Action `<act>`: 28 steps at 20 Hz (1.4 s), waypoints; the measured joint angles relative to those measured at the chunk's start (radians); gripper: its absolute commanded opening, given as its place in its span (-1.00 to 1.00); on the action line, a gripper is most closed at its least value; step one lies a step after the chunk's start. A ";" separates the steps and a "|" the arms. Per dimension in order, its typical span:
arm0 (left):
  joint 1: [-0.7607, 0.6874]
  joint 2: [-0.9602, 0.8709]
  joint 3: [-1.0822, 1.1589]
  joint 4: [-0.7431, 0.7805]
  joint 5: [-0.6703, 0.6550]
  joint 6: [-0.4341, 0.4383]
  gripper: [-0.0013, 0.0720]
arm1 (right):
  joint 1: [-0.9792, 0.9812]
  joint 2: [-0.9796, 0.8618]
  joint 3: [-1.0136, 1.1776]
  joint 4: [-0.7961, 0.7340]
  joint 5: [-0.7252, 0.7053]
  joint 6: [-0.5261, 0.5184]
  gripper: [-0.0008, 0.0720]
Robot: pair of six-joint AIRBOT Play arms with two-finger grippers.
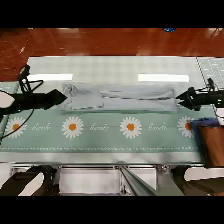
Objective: Fold the shirts.
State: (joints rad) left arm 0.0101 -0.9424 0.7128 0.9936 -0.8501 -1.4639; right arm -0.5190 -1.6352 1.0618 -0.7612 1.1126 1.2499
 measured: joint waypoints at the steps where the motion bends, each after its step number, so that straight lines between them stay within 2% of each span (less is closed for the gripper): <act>1: -0.022 0.006 -0.012 -0.001 0.013 -0.004 0.41 | 0.022 -0.018 0.011 0.013 -0.001 0.003 0.17; 2: -0.037 0.011 -0.020 -0.003 0.030 -0.007 0.41 | 0.045 -0.038 0.022 0.032 -0.002 0.005 0.09; 3: -0.048 0.014 -0.027 -0.001 0.042 -0.010 0.41 | 0.071 -0.055 0.034 0.044 -0.005 0.005 -0.26; 4: -0.056 0.015 -0.031 0.000 0.052 -0.011 0.41 | 0.097 -0.069 0.047 0.048 -0.017 0.003 -0.76; 5: -0.063 0.015 -0.034 -0.005 0.060 -0.011 0.40 | 0.120 -0.078 0.061 0.045 -0.027 0.000 -0.90; 6: -0.067 0.015 -0.037 -0.005 0.064 -0.011 0.29 | 0.142 -0.084 0.080 0.051 -0.035 -0.005 -0.90; 8: -0.071 0.013 -0.039 -0.006 0.074 -0.015 -0.81 | 0.168 -0.081 0.117 0.070 -0.023 -0.013 -0.90; 9: -0.074 0.013 -0.040 -0.007 0.077 -0.014 -0.92 | 0.173 -0.069 0.130 0.065 -0.007 -0.016 -0.90; 12: -0.084 0.008 -0.040 -0.023 0.103 -0.014 -0.92 | 0.171 0.013 0.140 0.003 0.043 -0.019 -0.90; 14: -0.113 -0.018 -0.019 -0.055 0.120 0.015 -0.92 | 0.169 0.113 0.111 -0.037 0.087 -0.029 -0.90; 17: -0.212 -0.136 0.075 -0.080 0.138 0.053 -0.92 | 0.172 0.299 0.027 -0.066 0.118 -0.050 -0.90; 21: -0.392 -0.428 0.341 -0.095 0.116 0.068 -0.92 | 0.173 0.532 -0.051 -0.075 0.135 -0.045 -0.90; 28: -0.652 -0.936 0.862 -0.187 -0.069 0.022 -0.92 | 0.173 0.757 -0.080 -0.070 0.199 -0.015 -0.90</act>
State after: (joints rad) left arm -0.6422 -1.8782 1.5749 0.8066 -0.9192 -1.4422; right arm -0.3462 -0.8783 0.9817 -0.8310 1.3113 1.2350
